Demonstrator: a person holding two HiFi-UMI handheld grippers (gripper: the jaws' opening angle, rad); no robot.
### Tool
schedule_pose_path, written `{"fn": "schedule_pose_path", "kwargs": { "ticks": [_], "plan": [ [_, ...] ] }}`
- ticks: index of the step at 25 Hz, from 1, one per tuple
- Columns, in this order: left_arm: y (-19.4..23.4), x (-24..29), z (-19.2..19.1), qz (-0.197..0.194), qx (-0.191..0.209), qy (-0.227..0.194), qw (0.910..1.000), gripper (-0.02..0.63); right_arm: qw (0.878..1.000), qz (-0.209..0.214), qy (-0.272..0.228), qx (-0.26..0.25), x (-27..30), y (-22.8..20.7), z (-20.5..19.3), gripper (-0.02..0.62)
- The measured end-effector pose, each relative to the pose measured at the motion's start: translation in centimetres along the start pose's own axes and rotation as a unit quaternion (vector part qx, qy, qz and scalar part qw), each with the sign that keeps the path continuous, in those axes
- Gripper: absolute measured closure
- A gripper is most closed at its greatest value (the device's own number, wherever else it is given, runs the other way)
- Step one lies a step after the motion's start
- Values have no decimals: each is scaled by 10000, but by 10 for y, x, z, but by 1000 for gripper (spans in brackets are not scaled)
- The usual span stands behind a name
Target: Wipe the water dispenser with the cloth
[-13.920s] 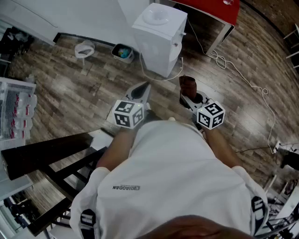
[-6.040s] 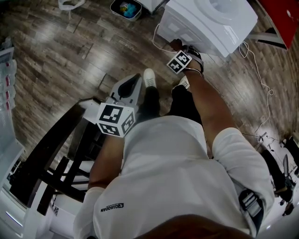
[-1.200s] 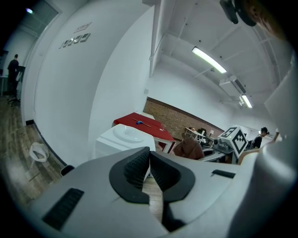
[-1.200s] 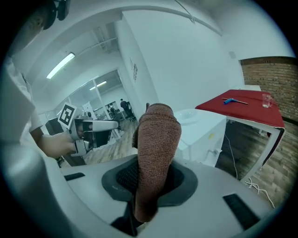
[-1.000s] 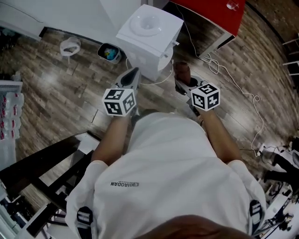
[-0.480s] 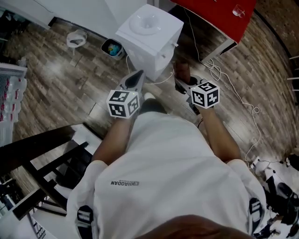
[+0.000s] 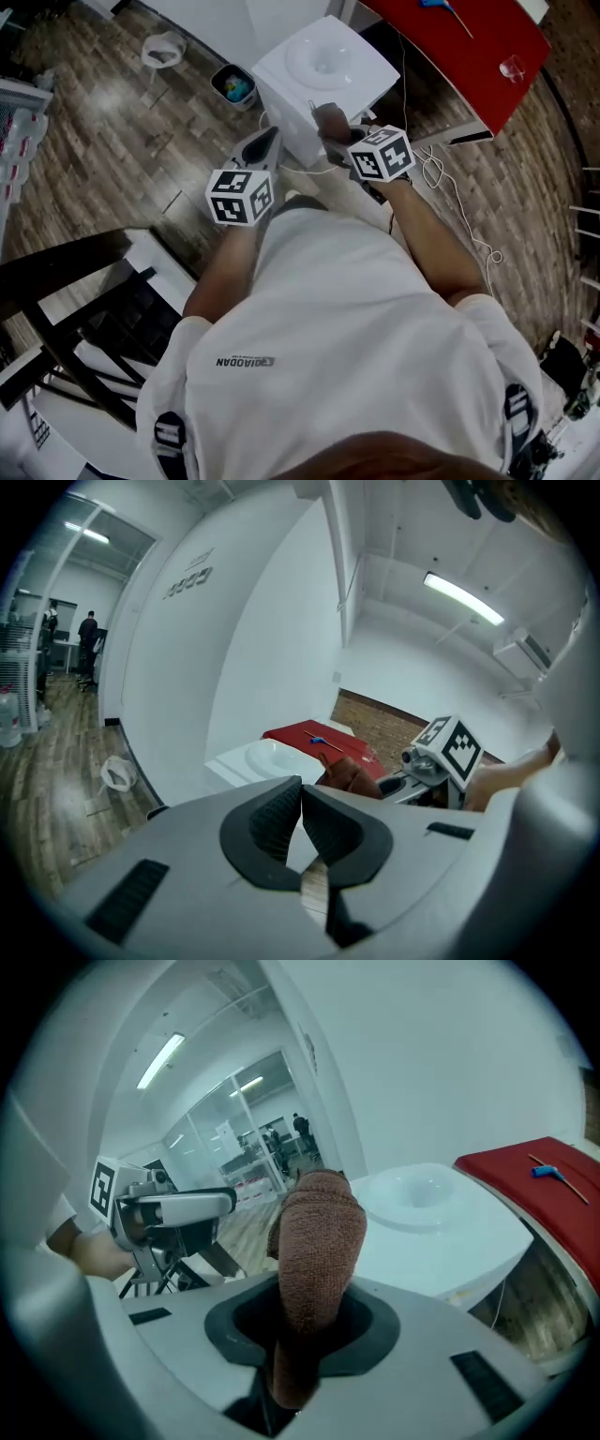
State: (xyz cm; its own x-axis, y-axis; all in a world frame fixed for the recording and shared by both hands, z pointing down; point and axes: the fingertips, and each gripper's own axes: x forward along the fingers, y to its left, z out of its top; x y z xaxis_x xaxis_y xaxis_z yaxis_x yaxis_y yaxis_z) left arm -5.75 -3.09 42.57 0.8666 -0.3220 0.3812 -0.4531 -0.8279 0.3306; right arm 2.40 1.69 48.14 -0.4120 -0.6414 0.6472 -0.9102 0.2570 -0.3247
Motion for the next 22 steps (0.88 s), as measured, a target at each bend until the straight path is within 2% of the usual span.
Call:
{"fn": "schedule_pose_path", "kwargs": {
  "ticks": [5,10,17,22],
  "plan": [
    [18,13,13,82,-69,106,9999,606,9966,585,572,-57,30,-1,9,526],
    [35,21,10,332,-193,189,9991,605,9897,1093,889,-269,41,3,13,526],
    [41,33,12,974,-411,17,9944,606,9785,1628,1131,-565,38,-18,14,526],
    [30,42,16,1572,-680,-207,9850,604,9659,2078,1347,-756,21,-39,15,526]
  ]
}}
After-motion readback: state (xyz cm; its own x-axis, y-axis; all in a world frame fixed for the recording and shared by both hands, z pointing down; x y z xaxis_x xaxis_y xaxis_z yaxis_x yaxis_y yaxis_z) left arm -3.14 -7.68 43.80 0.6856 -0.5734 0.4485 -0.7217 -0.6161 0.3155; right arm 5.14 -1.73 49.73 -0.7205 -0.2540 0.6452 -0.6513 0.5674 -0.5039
